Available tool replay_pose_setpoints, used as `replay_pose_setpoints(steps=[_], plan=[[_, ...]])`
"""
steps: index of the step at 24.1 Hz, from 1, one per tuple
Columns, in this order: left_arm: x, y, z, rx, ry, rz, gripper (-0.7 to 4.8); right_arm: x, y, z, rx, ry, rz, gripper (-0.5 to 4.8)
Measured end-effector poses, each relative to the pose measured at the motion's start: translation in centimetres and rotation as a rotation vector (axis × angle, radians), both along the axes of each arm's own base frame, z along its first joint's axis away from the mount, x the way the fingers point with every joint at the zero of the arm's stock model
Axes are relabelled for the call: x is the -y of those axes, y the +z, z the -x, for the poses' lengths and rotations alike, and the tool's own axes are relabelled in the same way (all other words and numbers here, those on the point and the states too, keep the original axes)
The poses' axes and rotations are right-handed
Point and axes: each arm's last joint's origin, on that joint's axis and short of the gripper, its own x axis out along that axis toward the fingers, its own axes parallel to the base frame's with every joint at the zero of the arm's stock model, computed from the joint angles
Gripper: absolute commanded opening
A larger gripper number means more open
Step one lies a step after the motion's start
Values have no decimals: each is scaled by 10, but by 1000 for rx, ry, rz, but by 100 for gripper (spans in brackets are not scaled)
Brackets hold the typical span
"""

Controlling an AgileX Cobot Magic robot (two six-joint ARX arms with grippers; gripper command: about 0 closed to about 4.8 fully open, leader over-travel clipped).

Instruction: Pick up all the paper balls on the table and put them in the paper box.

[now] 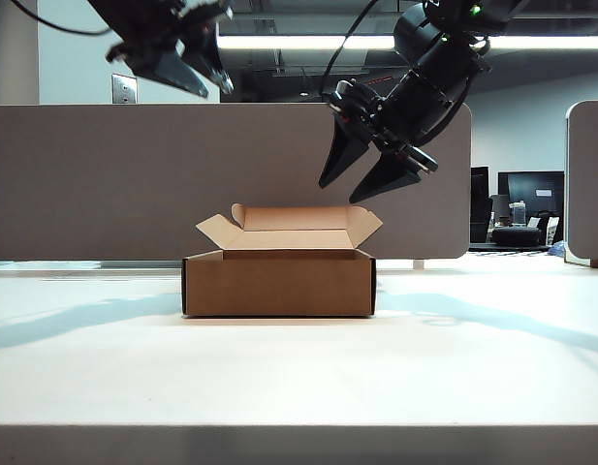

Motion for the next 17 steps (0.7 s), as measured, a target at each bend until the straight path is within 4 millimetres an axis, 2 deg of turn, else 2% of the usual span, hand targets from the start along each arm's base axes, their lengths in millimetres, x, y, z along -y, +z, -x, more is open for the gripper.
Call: replay_pose_setpoints(steps=[2, 3, 5, 6, 7, 8, 9, 11, 12, 14, 15, 17], plan=[[-3, 7, 9, -11, 1, -6, 169, 2, 7, 6, -3, 15, 5, 319], [-5, 10, 14, -18, -1, -11, 132, 3, 14, 10, 11, 21, 4, 319], [-11, 26, 33, -1, -6, -19, 118, 9, 51, 27, 118, 39, 0, 319], [-17, 41, 49, 33, -5, -8, 118, 14, 78, 42, 190, 25, -2, 318], [-20, 50, 59, 52, -5, -1, 114, 18, 95, 53, 231, 12, -1, 315], [-27, 65, 80, 73, -6, 4, 114, 26, 123, 75, 298, -9, -3, 315], [-31, 72, 93, 78, -6, 5, 111, 30, 134, 86, 319, -19, 0, 314], [-45, 86, 132, 69, -7, 1, 110, 46, 169, 132, 365, -55, 15, 315], [-53, 94, 156, 66, -7, 0, 110, 56, 188, 161, 405, -72, 17, 314], [-64, 101, 188, 70, -6, 1, 110, 68, 208, 198, 466, -104, 23, 314], [-68, 103, 202, 80, -6, 5, 110, 72, 213, 209, 484, -118, 28, 314], [-80, 109, 237, 122, 2, 16, 111, 86, 226, 247, 562, -163, 27, 315]])
